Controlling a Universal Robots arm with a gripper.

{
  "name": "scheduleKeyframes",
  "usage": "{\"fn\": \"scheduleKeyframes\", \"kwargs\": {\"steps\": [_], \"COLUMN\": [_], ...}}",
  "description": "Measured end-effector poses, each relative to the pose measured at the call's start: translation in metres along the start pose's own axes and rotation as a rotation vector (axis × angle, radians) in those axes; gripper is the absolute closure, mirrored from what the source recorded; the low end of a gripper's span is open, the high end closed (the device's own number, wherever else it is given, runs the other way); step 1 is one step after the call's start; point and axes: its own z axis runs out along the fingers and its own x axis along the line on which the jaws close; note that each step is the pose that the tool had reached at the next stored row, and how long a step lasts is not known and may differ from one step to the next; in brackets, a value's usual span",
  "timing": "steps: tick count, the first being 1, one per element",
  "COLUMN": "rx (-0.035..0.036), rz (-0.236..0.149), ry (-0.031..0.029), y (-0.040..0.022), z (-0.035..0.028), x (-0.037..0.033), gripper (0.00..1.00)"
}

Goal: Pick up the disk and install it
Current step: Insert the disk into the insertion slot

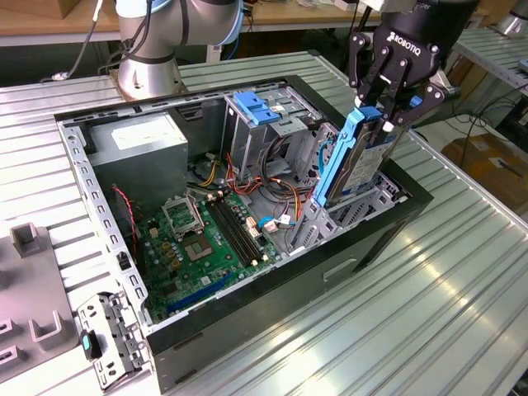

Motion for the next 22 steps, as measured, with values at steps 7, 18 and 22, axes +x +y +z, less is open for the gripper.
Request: {"fn": "scheduleKeyframes", "kwargs": {"steps": [7,18,22], "rx": [0.0000,0.0000,0.0000], "rz": [0.000,0.000,0.000], "ry": [0.0004,0.0000,0.0000], "y": [0.0002,0.0007,0.0009], "z": [0.0068,0.0348,0.0476], "x": [-0.0003,-0.0013,-0.0017], "gripper": [0.56,0.89,0.89]}}
